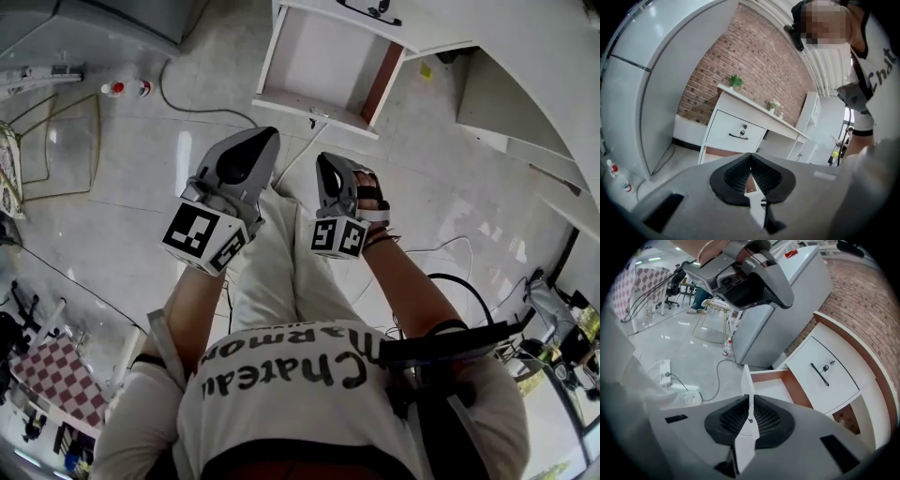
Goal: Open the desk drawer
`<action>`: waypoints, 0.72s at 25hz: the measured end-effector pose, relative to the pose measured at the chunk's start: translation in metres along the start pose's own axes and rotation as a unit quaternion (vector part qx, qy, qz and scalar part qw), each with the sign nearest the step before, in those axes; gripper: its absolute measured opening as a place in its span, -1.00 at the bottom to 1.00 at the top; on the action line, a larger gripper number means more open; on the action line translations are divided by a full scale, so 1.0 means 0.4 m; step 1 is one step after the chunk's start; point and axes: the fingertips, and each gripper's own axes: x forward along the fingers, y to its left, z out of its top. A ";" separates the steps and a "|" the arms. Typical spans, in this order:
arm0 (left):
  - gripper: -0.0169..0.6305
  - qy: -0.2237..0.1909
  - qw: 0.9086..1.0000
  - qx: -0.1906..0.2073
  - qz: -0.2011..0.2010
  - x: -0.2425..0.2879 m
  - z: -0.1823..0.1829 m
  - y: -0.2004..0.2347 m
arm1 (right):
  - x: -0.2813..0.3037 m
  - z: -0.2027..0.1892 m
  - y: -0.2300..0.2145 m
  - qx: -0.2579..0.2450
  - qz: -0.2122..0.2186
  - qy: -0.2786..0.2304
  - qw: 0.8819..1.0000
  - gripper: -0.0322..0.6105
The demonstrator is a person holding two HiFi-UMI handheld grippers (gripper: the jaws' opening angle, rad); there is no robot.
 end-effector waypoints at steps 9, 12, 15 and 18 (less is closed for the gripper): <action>-0.90 -0.039 0.998 0.044 0.002 -0.081 0.274 -0.153 | -0.200 0.237 -0.143 0.149 0.054 -0.025 0.987 -0.80; -0.90 -0.057 0.997 0.055 0.003 -0.113 0.376 -0.197 | -0.271 0.321 -0.205 0.185 0.064 -0.040 0.980 -0.80; -0.90 -0.081 0.995 0.054 0.006 -0.165 0.475 -0.241 | -0.362 0.417 -0.277 0.204 0.052 -0.064 0.975 -0.80; -0.90 -0.094 0.994 0.052 0.016 -0.220 0.543 -0.264 | -0.453 0.508 -0.357 0.226 0.034 -0.091 0.969 -0.80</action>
